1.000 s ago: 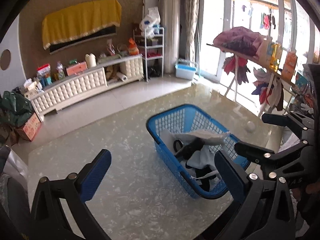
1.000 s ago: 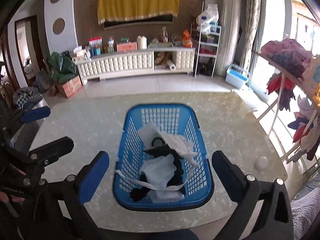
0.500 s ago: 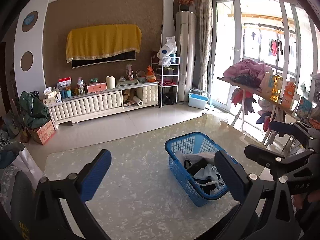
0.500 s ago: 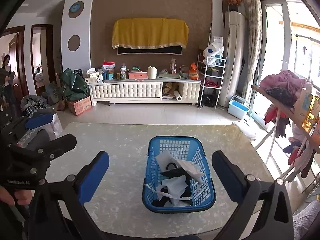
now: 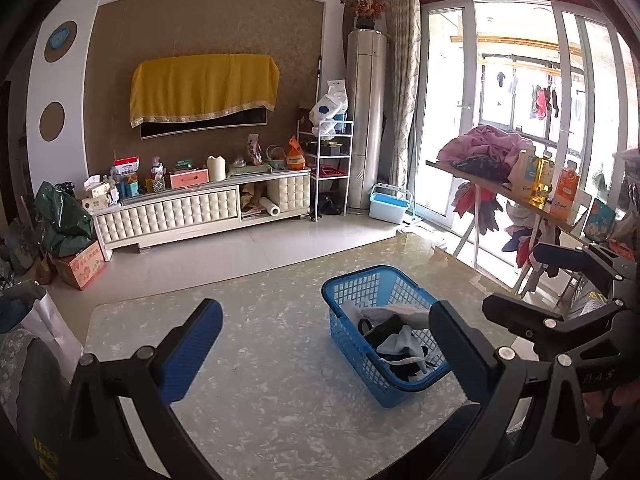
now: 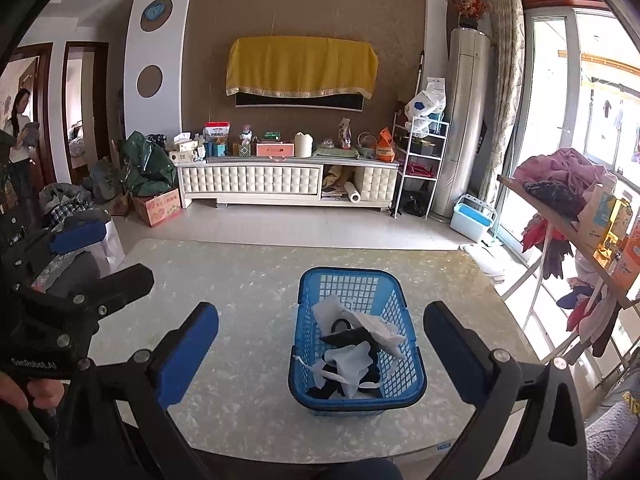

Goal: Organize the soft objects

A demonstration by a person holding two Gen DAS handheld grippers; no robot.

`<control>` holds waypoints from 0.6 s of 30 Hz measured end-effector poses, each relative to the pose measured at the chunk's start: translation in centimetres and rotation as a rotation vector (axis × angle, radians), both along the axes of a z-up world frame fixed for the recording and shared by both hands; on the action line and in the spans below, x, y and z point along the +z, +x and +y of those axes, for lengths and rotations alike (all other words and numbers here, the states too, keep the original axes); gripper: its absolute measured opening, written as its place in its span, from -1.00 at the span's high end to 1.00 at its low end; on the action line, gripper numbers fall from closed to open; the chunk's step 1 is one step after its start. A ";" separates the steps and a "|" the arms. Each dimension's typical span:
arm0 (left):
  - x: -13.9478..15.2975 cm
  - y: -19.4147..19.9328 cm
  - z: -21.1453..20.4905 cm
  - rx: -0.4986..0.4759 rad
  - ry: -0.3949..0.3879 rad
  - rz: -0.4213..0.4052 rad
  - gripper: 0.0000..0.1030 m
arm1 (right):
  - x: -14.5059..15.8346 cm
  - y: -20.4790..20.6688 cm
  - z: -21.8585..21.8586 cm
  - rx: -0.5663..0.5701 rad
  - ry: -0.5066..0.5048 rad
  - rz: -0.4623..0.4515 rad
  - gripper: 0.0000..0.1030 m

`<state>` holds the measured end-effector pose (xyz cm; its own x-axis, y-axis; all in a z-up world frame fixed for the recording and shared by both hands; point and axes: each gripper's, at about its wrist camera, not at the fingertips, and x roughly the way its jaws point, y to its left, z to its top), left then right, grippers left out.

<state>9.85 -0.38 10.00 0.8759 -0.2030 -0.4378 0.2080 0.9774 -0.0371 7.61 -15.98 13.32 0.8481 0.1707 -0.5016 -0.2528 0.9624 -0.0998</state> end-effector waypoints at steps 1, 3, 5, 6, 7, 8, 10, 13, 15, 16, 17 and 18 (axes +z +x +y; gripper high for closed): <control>0.0 -0.1 0.0 0.000 0.000 -0.001 -0.99 | 0.0 -0.1 0.0 -0.001 0.000 -0.001 -1.00; 0.0 -0.1 0.0 0.002 -0.001 0.000 -0.99 | -0.1 -0.4 0.0 -0.002 0.000 -0.004 -1.00; 0.0 -0.2 0.0 0.003 0.000 0.001 -0.99 | -0.3 -0.5 -0.1 -0.004 -0.001 -0.004 -1.00; 0.0 -0.2 0.0 0.002 0.001 0.003 -0.99 | -0.3 -0.5 -0.1 -0.005 -0.002 -0.004 -1.00; 0.0 -0.2 -0.1 0.003 0.002 0.004 -0.99 | -0.3 -0.5 -0.1 -0.006 -0.003 -0.003 -1.00; 0.0 -0.3 -0.1 0.003 0.002 0.005 -0.99 | -0.4 -0.6 -0.1 -0.006 -0.003 -0.003 -1.00; 0.0 -0.3 0.0 0.004 0.003 0.005 -0.99 | -0.4 -0.7 -0.2 -0.008 -0.006 -0.001 -1.00; 0.0 -0.3 -0.1 0.002 0.002 0.005 -0.99 | -0.4 -0.8 -0.2 -0.009 -0.008 0.000 -1.00; 0.0 -0.3 0.0 0.000 0.003 0.007 -0.99 | -0.3 -0.9 -0.3 -0.009 -0.008 -0.002 -1.00; 0.1 -0.4 -0.1 -0.001 0.003 0.007 -0.99 | -0.3 -1.0 -0.3 -0.010 -0.008 -0.002 -1.00; 0.1 -0.4 -0.1 -0.001 0.004 0.006 -0.99 | -0.4 -1.0 -0.3 -0.009 -0.007 -0.003 -1.00; 0.1 -0.4 -0.2 -0.001 0.004 0.006 -0.99 | -0.3 -1.0 -0.3 -0.009 -0.008 -0.002 -1.00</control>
<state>9.46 -0.55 10.12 0.8732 -0.2020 -0.4435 0.2087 0.9774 -0.0342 6.57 -16.28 12.98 0.8506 0.1590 -0.5012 -0.2436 0.9639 -0.1076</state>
